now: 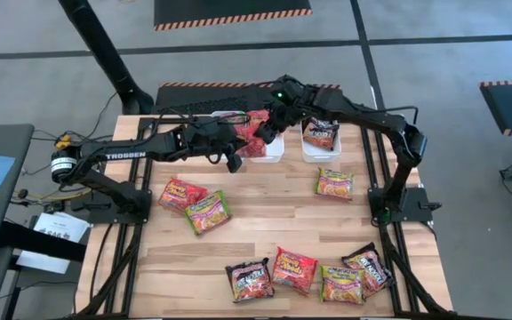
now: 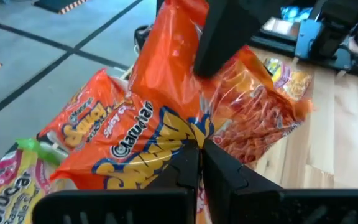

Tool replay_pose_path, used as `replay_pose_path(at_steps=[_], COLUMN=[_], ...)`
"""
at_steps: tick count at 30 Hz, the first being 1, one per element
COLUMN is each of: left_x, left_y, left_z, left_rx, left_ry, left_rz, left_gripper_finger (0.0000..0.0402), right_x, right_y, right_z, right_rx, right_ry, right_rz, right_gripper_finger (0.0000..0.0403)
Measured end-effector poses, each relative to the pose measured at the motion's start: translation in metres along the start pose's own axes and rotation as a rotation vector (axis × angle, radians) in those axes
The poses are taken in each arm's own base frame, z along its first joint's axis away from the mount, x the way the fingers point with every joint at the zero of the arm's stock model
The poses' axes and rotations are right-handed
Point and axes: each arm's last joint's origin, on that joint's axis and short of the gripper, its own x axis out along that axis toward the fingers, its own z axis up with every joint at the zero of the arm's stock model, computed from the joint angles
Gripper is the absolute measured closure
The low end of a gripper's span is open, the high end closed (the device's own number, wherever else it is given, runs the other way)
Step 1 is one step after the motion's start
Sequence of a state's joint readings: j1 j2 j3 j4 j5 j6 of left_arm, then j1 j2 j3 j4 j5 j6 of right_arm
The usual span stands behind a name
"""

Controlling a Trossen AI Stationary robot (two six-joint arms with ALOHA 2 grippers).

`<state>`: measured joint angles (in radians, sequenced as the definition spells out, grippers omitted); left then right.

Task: Sort Maruchan noodles
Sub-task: Put the orange noodle pack into the middle white bin

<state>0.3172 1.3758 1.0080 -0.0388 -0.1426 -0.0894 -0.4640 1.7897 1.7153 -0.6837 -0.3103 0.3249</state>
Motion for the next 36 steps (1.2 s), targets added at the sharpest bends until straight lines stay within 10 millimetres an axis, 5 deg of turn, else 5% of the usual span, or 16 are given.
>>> replay_pose_path(at_steps=[6,17,29,36], left_x=[0.000,0.000,0.001,-0.001], left_y=[0.000,0.000,0.004,0.013], left_z=[0.001,0.001,-0.001,0.002], left_rx=[-0.003,-0.013,-0.124,-0.339], left_ry=[-0.013,-0.011,0.023,0.017], left_rz=[-0.001,-0.004,-0.089,-0.093], left_gripper_finger=[0.0402,0.0401,0.0327,0.0286], right_x=[0.001,0.003,0.003,0.001], right_y=[0.005,0.010,0.010,0.002], right_z=[0.001,0.000,-0.002,-0.007], right_rx=[-0.016,-0.026,-0.047,-0.085], right_ry=[-0.025,-0.022,-0.003,0.057], right_rz=[0.012,0.019,0.020,-0.011], right_gripper_finger=[0.0199,0.0336,0.0351,0.0352])
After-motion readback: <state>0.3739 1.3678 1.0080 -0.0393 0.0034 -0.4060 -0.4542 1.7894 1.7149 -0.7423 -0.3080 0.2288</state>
